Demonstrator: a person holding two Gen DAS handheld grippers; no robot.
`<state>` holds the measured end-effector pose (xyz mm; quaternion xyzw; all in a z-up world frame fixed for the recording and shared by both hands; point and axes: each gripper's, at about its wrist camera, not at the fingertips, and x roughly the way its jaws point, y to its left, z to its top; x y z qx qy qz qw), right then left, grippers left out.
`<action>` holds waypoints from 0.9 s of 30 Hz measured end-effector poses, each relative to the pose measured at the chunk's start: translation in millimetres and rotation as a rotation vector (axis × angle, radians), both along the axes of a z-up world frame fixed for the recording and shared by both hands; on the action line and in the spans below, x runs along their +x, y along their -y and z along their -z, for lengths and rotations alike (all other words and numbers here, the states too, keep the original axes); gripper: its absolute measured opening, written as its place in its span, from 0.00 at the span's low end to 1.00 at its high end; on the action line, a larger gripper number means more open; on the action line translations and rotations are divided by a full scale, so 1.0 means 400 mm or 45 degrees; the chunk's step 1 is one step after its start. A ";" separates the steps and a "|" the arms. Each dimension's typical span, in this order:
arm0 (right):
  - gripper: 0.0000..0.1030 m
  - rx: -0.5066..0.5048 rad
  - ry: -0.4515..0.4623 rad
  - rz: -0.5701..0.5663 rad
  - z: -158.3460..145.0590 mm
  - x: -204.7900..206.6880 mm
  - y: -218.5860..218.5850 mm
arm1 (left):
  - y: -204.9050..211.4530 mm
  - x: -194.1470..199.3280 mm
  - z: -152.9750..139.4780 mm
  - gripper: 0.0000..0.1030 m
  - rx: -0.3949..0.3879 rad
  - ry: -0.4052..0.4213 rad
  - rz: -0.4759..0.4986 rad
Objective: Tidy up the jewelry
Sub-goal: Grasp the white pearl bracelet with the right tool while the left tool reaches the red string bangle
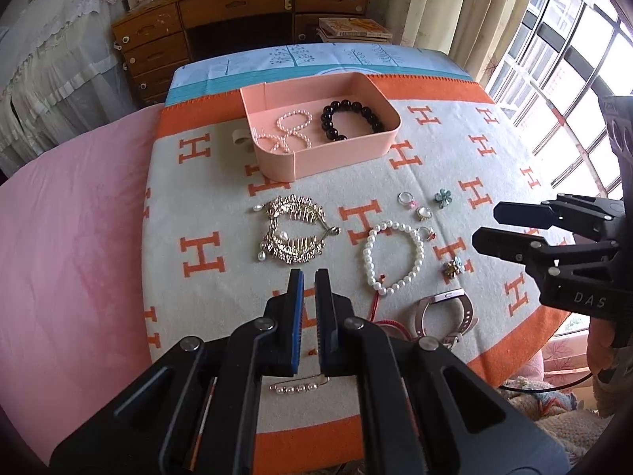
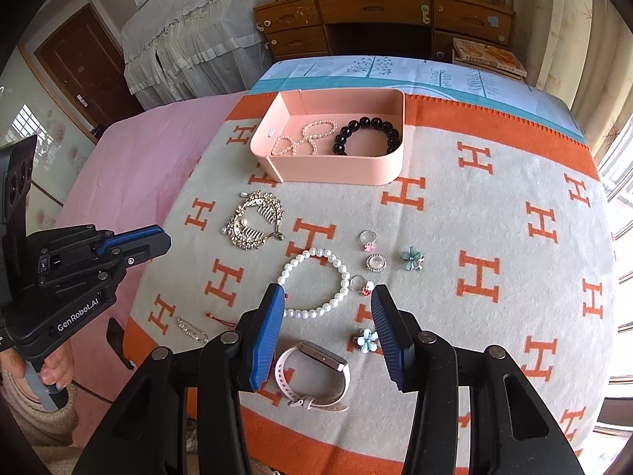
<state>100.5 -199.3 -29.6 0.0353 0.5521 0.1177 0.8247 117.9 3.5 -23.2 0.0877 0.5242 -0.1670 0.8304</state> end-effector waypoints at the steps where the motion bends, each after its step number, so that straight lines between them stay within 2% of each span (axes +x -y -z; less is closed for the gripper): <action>1: 0.45 0.001 -0.011 0.000 0.007 0.000 0.000 | -0.001 -0.002 0.011 0.03 0.003 -0.012 0.001; 12: 0.45 0.039 -0.137 0.026 0.098 0.007 0.008 | 0.003 -0.040 0.123 0.03 0.006 -0.146 0.049; 19: 0.44 0.063 -0.200 0.060 0.155 0.038 0.013 | 0.039 -0.074 0.237 0.04 0.007 -0.350 0.124; 21: 0.43 0.059 -0.220 0.083 0.170 0.054 0.017 | 0.045 -0.075 0.233 0.03 -0.004 -0.326 0.134; 24: 0.40 0.066 -0.244 0.111 0.191 0.085 0.030 | 0.050 -0.069 0.233 0.03 -0.032 -0.344 0.130; 27: 0.34 0.073 -0.266 0.116 0.211 0.118 0.035 | 0.054 -0.064 0.232 0.03 -0.044 -0.353 0.134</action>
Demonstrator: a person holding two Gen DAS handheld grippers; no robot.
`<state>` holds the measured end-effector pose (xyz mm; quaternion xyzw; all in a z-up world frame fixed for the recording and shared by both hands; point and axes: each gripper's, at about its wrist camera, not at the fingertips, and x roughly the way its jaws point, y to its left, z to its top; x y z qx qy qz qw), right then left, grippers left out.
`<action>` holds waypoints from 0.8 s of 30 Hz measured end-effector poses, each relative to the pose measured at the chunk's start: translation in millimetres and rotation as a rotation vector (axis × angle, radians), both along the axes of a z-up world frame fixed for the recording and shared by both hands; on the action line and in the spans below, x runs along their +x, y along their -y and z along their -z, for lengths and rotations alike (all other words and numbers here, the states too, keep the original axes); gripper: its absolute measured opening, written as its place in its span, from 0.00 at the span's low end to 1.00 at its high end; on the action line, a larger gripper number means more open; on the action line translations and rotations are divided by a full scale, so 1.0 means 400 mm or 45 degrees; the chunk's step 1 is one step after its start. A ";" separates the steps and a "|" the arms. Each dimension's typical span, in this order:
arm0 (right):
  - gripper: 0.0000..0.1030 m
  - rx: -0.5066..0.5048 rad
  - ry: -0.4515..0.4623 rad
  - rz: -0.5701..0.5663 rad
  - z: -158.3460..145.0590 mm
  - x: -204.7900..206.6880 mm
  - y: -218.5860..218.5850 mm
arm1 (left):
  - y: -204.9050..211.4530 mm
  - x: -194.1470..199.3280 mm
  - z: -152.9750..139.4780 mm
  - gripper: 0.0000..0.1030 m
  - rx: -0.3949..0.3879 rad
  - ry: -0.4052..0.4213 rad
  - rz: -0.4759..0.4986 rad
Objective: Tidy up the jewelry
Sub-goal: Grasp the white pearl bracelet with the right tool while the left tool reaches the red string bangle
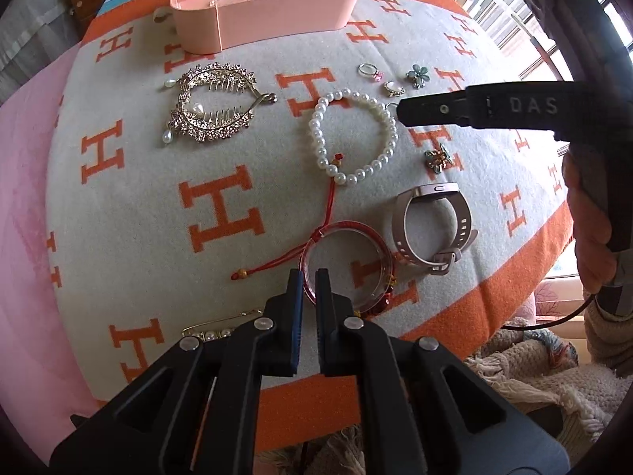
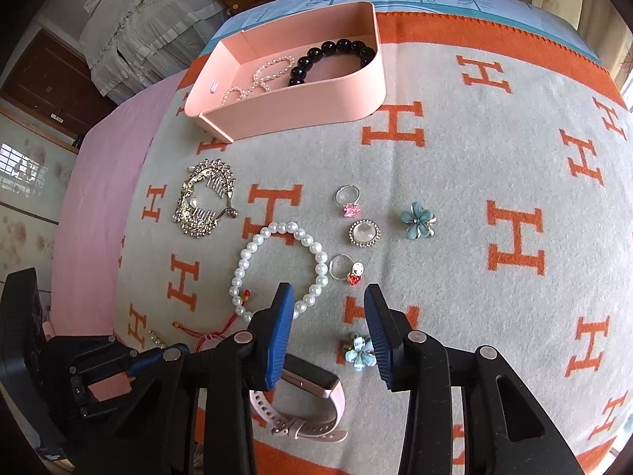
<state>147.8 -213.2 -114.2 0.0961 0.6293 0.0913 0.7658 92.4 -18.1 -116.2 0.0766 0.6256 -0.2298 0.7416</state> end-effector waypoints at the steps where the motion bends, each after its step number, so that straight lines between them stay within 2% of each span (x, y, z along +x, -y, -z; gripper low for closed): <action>1: 0.31 -0.002 -0.012 0.000 0.008 0.010 -0.001 | 0.000 0.002 -0.001 0.03 -0.007 -0.004 0.000; 7: 0.23 -0.028 -0.074 -0.048 0.045 0.038 -0.033 | 0.002 0.014 -0.021 0.03 -0.019 -0.011 -0.013; 10: 0.23 -0.028 -0.075 -0.066 0.044 0.035 -0.048 | -0.008 0.006 -0.032 0.03 -0.027 -0.022 -0.020; 17: 0.23 -0.057 -0.079 -0.075 0.050 0.034 -0.068 | -0.002 -0.015 -0.016 0.03 -0.052 -0.125 0.013; 20: 0.22 -0.118 -0.043 -0.095 0.051 0.048 -0.086 | 0.012 -0.013 0.000 0.03 -0.035 -0.148 0.020; 24: 0.10 -0.241 0.013 -0.153 0.050 0.053 -0.117 | 0.027 -0.001 0.015 0.03 -0.014 -0.155 0.026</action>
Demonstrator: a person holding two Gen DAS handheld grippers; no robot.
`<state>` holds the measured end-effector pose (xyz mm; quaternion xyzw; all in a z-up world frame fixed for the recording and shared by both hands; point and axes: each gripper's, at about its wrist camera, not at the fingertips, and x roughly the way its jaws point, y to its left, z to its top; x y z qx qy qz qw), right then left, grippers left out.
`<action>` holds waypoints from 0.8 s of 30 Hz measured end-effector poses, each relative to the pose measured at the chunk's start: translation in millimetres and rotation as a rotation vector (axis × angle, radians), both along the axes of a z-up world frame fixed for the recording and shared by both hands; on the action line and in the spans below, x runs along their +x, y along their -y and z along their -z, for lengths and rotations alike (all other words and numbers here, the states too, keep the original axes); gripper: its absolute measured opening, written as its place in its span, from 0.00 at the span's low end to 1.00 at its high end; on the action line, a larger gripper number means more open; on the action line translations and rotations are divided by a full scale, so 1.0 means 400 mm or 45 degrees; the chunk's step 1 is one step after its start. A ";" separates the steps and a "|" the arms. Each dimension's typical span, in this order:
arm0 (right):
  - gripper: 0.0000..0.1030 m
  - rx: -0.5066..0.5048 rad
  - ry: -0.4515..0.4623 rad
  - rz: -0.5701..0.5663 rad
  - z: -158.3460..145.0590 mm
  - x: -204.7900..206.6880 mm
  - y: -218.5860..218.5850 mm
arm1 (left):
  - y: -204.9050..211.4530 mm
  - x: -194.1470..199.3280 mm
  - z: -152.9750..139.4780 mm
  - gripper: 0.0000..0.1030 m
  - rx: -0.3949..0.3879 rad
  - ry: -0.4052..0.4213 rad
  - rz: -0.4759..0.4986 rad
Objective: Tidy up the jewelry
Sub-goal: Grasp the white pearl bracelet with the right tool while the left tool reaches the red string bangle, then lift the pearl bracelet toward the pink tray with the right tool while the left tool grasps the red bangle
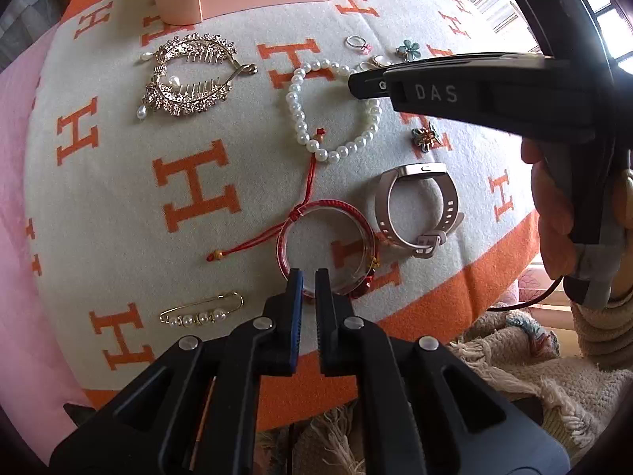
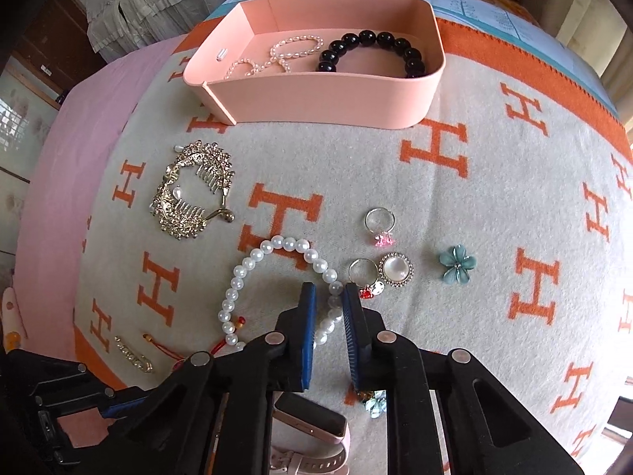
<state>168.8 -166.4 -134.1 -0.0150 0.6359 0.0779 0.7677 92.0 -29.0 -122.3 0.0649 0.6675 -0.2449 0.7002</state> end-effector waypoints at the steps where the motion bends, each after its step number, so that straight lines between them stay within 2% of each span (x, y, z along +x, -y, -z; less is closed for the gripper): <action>1: 0.08 -0.020 0.014 -0.014 -0.001 -0.001 -0.007 | 0.005 0.004 0.002 0.03 0.010 0.000 0.003; 10: 0.08 0.004 0.045 -0.021 -0.003 -0.003 -0.011 | 0.052 0.031 0.034 0.03 0.061 -0.032 0.031; 14: 0.08 0.008 0.046 -0.016 -0.007 -0.008 -0.002 | 0.050 0.040 0.035 0.03 0.065 -0.044 -0.006; 17: 0.08 0.010 0.045 -0.017 -0.010 -0.007 0.001 | 0.041 0.042 0.023 0.03 0.076 -0.021 -0.020; 20: 0.08 0.017 0.045 -0.018 -0.009 -0.007 0.002 | 0.021 0.048 0.011 0.03 0.049 -0.049 -0.036; 24: 0.08 0.025 0.044 -0.014 -0.010 -0.007 0.005 | 0.004 0.045 -0.015 0.03 0.072 -0.024 -0.050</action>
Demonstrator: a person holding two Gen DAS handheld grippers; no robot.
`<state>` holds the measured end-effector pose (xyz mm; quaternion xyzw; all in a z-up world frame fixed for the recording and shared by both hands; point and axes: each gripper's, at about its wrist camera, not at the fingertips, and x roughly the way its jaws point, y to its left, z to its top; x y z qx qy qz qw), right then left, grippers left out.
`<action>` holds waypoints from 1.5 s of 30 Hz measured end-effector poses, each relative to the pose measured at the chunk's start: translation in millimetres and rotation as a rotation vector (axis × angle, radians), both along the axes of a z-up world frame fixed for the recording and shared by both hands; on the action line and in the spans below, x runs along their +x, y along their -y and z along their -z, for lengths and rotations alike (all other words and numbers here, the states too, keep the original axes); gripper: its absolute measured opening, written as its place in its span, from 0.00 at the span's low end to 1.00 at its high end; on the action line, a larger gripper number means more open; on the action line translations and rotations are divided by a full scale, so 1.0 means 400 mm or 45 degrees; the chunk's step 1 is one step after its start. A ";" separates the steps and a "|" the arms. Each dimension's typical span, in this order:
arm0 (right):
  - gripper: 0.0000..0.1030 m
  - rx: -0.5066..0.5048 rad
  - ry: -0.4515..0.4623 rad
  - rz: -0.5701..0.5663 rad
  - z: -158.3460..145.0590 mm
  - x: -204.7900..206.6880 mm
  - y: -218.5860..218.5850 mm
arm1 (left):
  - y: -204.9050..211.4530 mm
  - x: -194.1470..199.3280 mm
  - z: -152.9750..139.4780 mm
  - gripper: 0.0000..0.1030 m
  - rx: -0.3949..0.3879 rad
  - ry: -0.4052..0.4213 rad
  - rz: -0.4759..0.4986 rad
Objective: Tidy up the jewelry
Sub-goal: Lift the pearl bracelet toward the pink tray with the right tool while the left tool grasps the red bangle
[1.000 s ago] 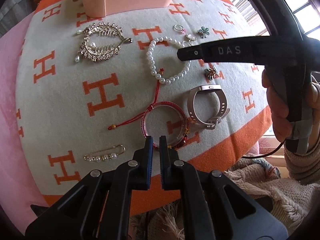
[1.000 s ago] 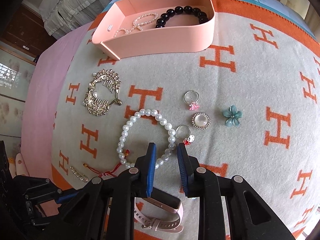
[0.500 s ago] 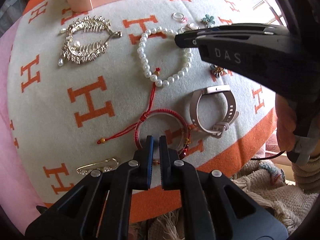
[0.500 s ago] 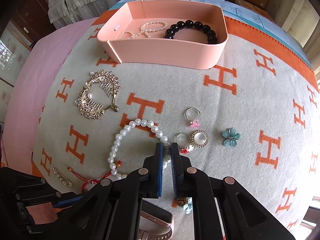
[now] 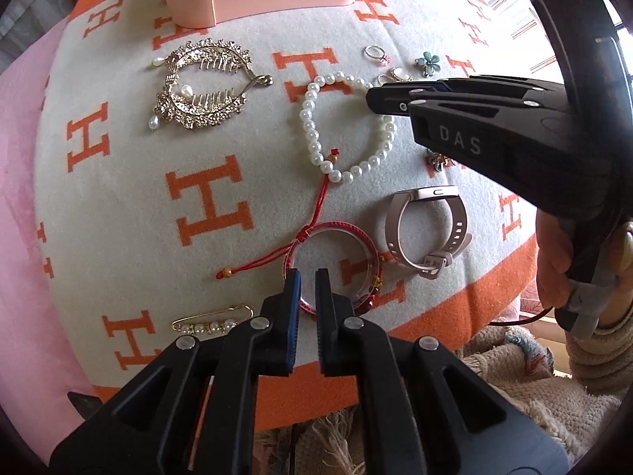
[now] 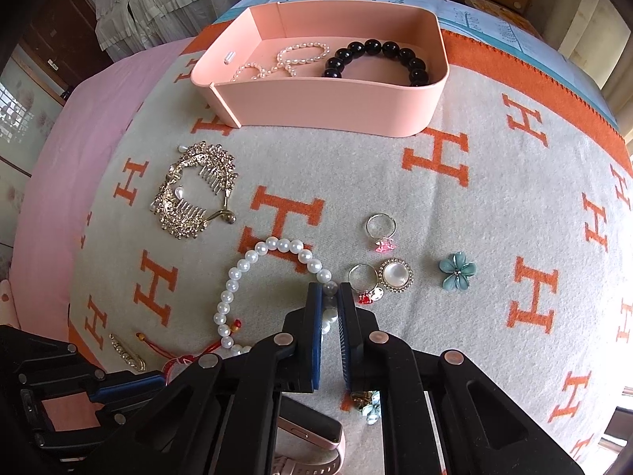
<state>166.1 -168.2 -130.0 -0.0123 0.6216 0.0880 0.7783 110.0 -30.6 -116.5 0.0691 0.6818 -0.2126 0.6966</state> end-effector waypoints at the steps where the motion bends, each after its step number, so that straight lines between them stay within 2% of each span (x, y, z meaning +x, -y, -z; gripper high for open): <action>1: 0.08 0.001 0.000 0.001 0.000 0.000 -0.001 | -0.003 0.001 -0.001 0.03 0.011 0.005 0.003; 5: 0.08 0.001 0.000 0.002 0.000 0.000 -0.002 | 0.000 -0.002 0.016 0.04 0.061 -0.018 0.019; 8: 0.08 0.002 0.001 0.003 0.000 0.000 -0.002 | -0.001 0.003 0.014 0.04 0.056 -0.015 0.016; 10: 0.08 0.002 0.002 0.002 0.000 0.000 -0.002 | -0.004 -0.001 0.018 0.11 0.053 -0.024 0.009; 12: 0.08 0.001 0.001 0.004 -0.001 0.000 -0.002 | -0.001 -0.006 0.028 0.34 0.056 -0.043 -0.008; 13: 0.08 0.001 0.001 0.004 -0.001 0.000 -0.002 | -0.003 -0.006 0.031 0.38 0.048 -0.051 -0.017; 19: 0.08 -0.003 0.005 0.006 -0.004 0.000 -0.004 | -0.014 -0.004 0.044 0.38 0.007 -0.051 -0.072; 20: 0.08 -0.005 0.007 0.006 -0.004 -0.001 -0.005 | -0.015 -0.004 0.044 0.38 0.006 -0.047 -0.078; 21: 0.08 -0.006 0.008 0.006 -0.004 -0.001 -0.006 | -0.019 -0.002 0.039 0.33 0.000 -0.038 -0.081; 22: 0.08 -0.008 0.009 0.005 -0.004 -0.001 -0.006 | -0.019 -0.004 0.037 0.28 0.000 -0.027 -0.075; 24: 0.08 -0.007 0.010 0.006 -0.003 -0.003 -0.007 | -0.019 -0.006 0.036 0.10 0.013 -0.023 -0.049; 26: 0.08 -0.001 0.011 0.012 -0.003 -0.002 -0.005 | -0.019 -0.006 0.030 0.04 0.005 -0.012 -0.043; 29: 0.08 0.023 0.000 0.025 -0.006 -0.001 0.000 | -0.016 -0.012 0.002 0.03 -0.019 0.037 -0.073; 33: 0.07 0.120 0.019 0.039 -0.049 -0.002 0.009 | -0.046 0.014 -0.085 0.00 -0.090 0.153 -0.136; 41: 0.07 0.220 0.282 0.044 -0.292 0.013 0.011 | -0.111 0.113 -0.294 0.00 -0.196 0.389 -0.272; 43: 0.07 0.211 0.343 0.054 -0.343 0.023 0.010 | -0.120 0.141 -0.322 0.00 -0.223 0.384 -0.266; 45: 0.07 0.205 0.387 0.056 -0.382 0.040 0.013 | -0.108 0.148 -0.321 0.00 -0.227 0.359 -0.233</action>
